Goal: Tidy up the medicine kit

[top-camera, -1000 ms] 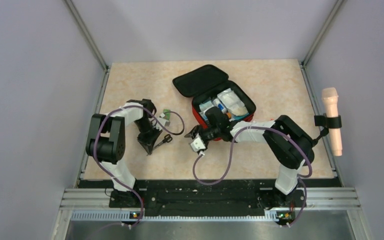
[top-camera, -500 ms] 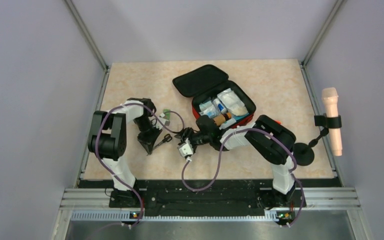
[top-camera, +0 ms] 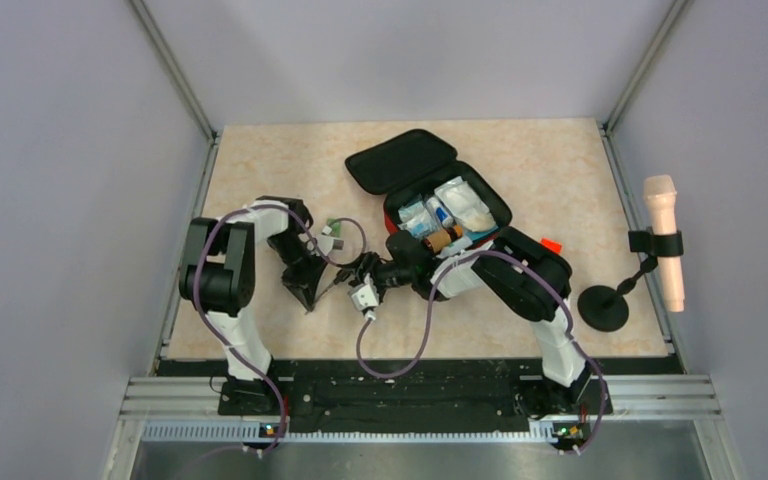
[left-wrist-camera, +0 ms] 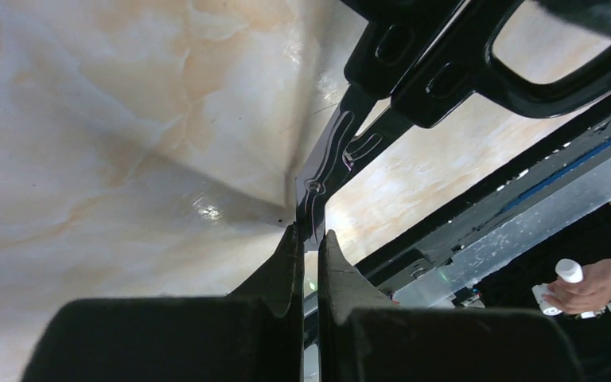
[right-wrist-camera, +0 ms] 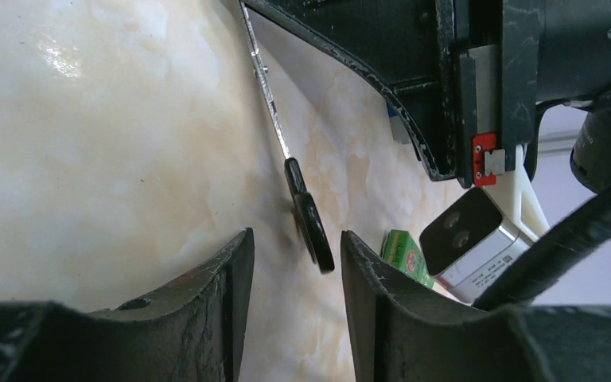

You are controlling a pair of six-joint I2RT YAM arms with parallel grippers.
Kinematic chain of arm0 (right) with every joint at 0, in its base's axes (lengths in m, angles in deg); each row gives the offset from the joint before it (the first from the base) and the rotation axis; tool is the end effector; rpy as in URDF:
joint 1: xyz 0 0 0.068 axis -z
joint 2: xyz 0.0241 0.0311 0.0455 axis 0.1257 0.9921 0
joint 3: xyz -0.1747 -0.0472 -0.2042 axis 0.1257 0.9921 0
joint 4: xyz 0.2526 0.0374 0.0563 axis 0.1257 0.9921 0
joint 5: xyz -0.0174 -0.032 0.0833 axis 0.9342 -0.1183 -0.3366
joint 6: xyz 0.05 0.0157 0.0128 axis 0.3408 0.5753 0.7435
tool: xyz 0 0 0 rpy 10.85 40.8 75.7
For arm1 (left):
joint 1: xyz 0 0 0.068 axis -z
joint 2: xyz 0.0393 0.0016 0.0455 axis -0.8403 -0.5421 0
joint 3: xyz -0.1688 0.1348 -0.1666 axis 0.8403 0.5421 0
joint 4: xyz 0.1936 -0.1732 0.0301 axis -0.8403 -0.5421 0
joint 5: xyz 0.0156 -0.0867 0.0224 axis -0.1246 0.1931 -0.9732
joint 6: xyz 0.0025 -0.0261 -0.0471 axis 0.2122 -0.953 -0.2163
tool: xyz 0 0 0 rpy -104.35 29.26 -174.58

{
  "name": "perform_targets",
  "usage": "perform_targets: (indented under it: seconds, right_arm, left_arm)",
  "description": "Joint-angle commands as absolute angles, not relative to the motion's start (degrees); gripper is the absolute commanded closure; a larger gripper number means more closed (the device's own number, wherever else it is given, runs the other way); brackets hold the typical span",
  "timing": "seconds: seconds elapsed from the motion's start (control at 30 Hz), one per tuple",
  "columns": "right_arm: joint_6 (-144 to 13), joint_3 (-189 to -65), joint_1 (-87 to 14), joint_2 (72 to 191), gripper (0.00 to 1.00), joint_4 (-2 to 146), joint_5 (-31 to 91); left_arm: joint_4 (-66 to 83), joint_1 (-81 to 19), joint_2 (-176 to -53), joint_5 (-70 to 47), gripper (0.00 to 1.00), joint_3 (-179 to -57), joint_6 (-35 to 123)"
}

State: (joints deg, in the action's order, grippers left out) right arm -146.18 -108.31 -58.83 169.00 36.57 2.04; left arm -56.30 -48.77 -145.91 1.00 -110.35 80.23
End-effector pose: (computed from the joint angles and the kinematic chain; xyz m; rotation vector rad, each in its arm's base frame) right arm 0.2361 0.3315 0.1124 -1.8905 0.5396 0.3802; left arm 0.2845 -0.0548 0.1415 -0.7559 -2.7773 0.5769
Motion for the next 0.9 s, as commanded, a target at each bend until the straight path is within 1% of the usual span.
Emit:
perform_targets:
  seconds: [0.0,0.03,0.07,0.1,0.13,0.17,0.2,0.23,0.33,0.4,0.47,0.6,0.63,0.67,0.7,0.73,0.87]
  right_arm:
    - [-148.1,-112.3,-60.3,171.5,0.57,31.7,-0.4]
    - [-148.0,-112.7,-60.5,171.9,0.6,31.3,-0.4]
    - [-148.0,-113.0,-60.6,172.2,0.67,31.0,-0.3]
    - [-147.7,-113.2,-60.6,172.4,0.76,30.6,-0.2]
    - [-147.7,-113.3,-60.6,172.4,0.87,30.6,-0.2]
    - [-147.7,-113.2,-60.6,172.2,0.95,30.8,0.0]
    - [-147.8,-113.0,-60.6,171.9,1.0,31.2,0.4]
    - [-148.1,-112.7,-60.3,171.6,1.0,31.9,0.6]
    - [-148.6,-110.3,-58.8,169.5,1.0,32.4,1.0]
    - [-148.2,-107.3,-57.2,166.6,1.0,32.1,1.2]
    - [-146.5,-104.0,-55.7,161.9,1.0,31.8,1.6]
    - [-143.4,-97.2,-53.1,152.6,1.0,34.4,1.2]
    - [-142.5,-96.4,-52.6,150.6,1.0,36.0,2.1]
    - [-141.2,-96.0,-51.9,149.0,1.0,37.8,3.2]
    - [-140.2,-95.7,-50.9,147.9,1.0,38.9,4.4]
    - [-138.5,-95.6,-49.9,146.6,1.0,39.5,5.6]
    - [-131.3,-96.5,-46.6,141.2,1.0,44.4,8.4]
  left_arm:
    - [-54.4,-47.9,-147.9,4.9,1.0,-110.9,81.4]
    - [-54.5,-47.9,-147.9,4.9,1.0,-110.8,81.5]
    - [-54.5,-47.9,-147.8,4.7,1.0,-110.9,81.5]
    - [-54.6,-47.9,-147.8,4.6,1.0,-111.0,81.6]
    - [-54.8,-47.9,-147.8,4.6,1.0,-111.1,81.6]
    - [-54.9,-47.9,-147.8,4.5,1.0,-111.2,81.7]
    - [-55.1,-48.0,-147.6,4.4,1.0,-111.4,81.6]
    - [-55.1,-48.1,-147.5,4.2,1.0,-111.5,81.5]
    - [-56.4,-48.3,-146.4,3.9,0.89,-113.5,80.7]
    - [-59.1,-48.7,-145.3,5.0,0.85,-116.7,80.1]
    - [-63.8,-49.1,-144.9,8.0,0.83,-122.1,80.5]
    - [-69.1,-49.3,-146.2,14.5,0.72,-136.4,78.7]
    - [-68.5,-49.3,-146.7,15.5,0.69,-138.9,77.2]
    - [-67.1,-49.3,-147.4,16.1,0.59,-141.4,73.8]
    - [-65.5,-49.3,-148.1,16.4,0.53,-143.5,70.5]
    - [-63.5,-49.4,-149.1,17.2,0.51,-145.5,67.0]
    - [-55.5,-50.3,-153.5,19.8,0.49,-151.5,52.7]
